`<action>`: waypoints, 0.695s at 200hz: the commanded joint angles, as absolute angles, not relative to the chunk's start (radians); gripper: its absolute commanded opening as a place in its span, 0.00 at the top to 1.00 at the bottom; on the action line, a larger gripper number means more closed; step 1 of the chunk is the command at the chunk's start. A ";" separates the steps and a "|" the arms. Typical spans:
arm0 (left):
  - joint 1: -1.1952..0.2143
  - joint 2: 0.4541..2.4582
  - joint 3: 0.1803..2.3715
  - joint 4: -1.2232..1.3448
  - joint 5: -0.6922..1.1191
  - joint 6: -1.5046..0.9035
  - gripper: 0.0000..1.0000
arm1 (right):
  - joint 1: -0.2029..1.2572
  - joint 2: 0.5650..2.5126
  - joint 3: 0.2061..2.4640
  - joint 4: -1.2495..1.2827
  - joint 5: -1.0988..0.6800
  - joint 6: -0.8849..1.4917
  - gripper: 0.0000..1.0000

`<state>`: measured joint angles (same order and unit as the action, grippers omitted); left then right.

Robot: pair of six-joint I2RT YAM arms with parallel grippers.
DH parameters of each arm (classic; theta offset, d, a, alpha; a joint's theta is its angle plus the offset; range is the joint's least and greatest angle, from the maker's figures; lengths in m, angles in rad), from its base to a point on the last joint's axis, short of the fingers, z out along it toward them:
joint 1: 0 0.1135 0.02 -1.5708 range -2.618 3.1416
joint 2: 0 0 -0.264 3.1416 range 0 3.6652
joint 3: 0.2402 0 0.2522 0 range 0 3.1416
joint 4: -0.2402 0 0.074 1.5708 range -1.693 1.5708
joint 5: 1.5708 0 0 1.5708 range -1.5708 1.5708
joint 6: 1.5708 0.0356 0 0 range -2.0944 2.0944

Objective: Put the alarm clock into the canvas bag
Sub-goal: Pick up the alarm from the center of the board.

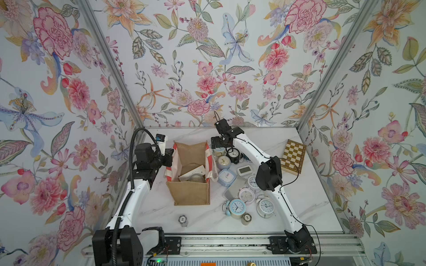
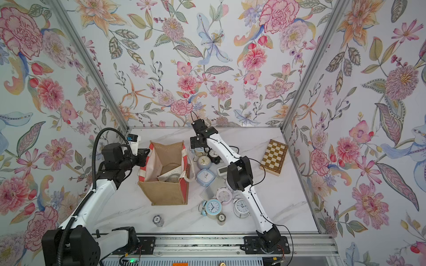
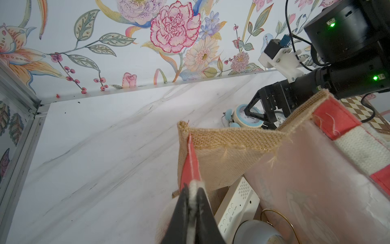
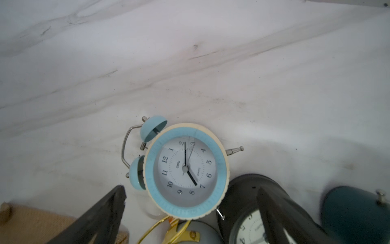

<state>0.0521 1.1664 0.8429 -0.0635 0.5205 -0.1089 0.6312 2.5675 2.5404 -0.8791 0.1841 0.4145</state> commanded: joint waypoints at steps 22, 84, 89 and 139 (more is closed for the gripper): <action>0.048 1.151 0.824 -0.043 0.546 -0.091 0.90 | 0.630 2.636 2.570 -0.819 0.292 0.557 0.01; 0.048 1.144 0.818 -0.030 0.558 -0.095 0.90 | 0.634 2.686 2.571 -0.764 0.305 0.590 0.01; 0.047 1.143 0.818 -0.031 0.560 -0.095 0.90 | 0.633 2.691 2.571 -0.763 0.305 0.592 0.01; 0.048 1.143 0.818 -0.028 0.566 -0.097 0.90 | 0.641 2.708 2.570 -0.746 0.296 0.577 0.00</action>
<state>0.0521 1.1625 0.8352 -0.0467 0.5446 -0.1085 0.6338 2.6774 2.5538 -0.7444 0.2848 0.5770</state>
